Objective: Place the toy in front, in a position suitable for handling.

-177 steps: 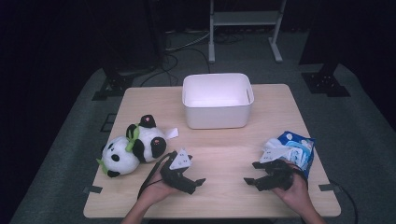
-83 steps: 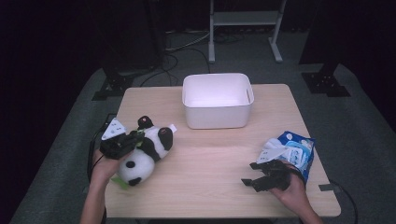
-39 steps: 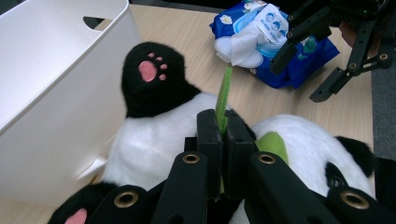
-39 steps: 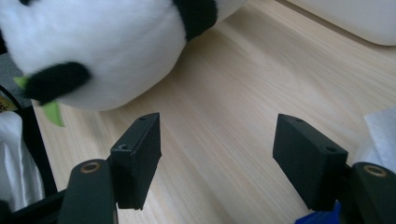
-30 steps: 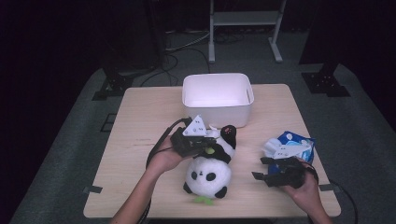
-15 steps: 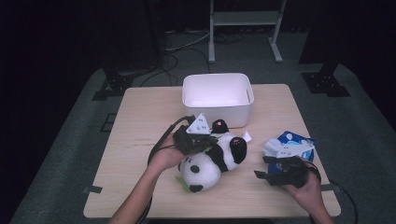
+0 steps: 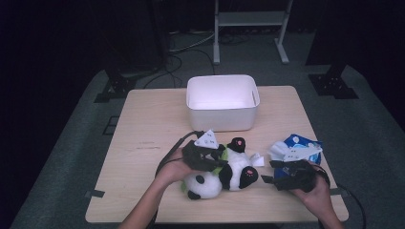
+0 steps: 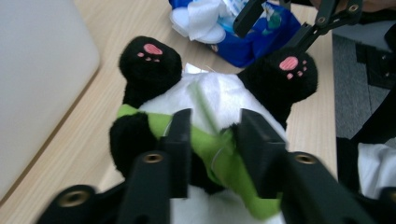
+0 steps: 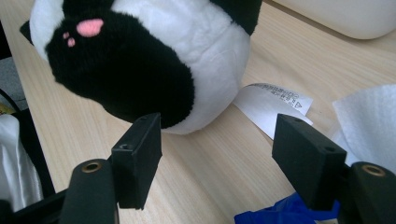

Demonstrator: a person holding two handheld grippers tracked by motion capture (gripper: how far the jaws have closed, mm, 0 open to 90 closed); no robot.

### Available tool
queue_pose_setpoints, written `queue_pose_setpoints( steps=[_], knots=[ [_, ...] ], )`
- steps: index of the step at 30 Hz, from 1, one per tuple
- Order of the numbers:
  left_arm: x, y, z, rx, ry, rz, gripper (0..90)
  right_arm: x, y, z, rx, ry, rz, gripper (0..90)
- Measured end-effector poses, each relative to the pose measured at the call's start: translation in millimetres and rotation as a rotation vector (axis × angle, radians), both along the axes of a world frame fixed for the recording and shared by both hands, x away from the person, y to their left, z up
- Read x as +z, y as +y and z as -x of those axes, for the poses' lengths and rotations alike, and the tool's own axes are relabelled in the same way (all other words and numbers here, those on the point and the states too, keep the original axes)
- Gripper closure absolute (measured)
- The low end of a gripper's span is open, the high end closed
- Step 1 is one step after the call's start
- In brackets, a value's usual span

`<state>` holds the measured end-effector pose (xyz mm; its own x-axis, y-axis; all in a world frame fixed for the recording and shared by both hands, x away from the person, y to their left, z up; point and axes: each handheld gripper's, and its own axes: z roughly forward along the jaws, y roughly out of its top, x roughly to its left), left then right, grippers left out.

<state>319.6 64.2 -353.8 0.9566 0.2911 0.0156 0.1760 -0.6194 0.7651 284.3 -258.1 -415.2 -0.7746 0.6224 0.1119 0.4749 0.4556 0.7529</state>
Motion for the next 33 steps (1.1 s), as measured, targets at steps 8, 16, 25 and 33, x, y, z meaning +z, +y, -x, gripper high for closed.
queue_pose_setpoints(
  steps=[8,16,25,33],
  knots=[
    [0.2,35.3,15.7,0.048,-0.005,0.023,43.9,20.5,-15.1,0.7,-0.026,-0.028,0.006,33.1],
    [-23.9,61.9,18.3,0.094,0.021,-0.031,34.3,21.6,-36.1,-26.0,-0.115,0.014,0.118,33.8],
    [-44.4,74.7,12.8,0.094,0.081,-0.036,28.3,18.9,-34.8,-66.2,-0.169,0.094,0.221,44.7],
    [-45.6,77.2,4.5,0.076,0.088,-0.028,28.2,10.9,-28.1,-72.3,-0.199,0.133,0.323,78.6]
  ],
)
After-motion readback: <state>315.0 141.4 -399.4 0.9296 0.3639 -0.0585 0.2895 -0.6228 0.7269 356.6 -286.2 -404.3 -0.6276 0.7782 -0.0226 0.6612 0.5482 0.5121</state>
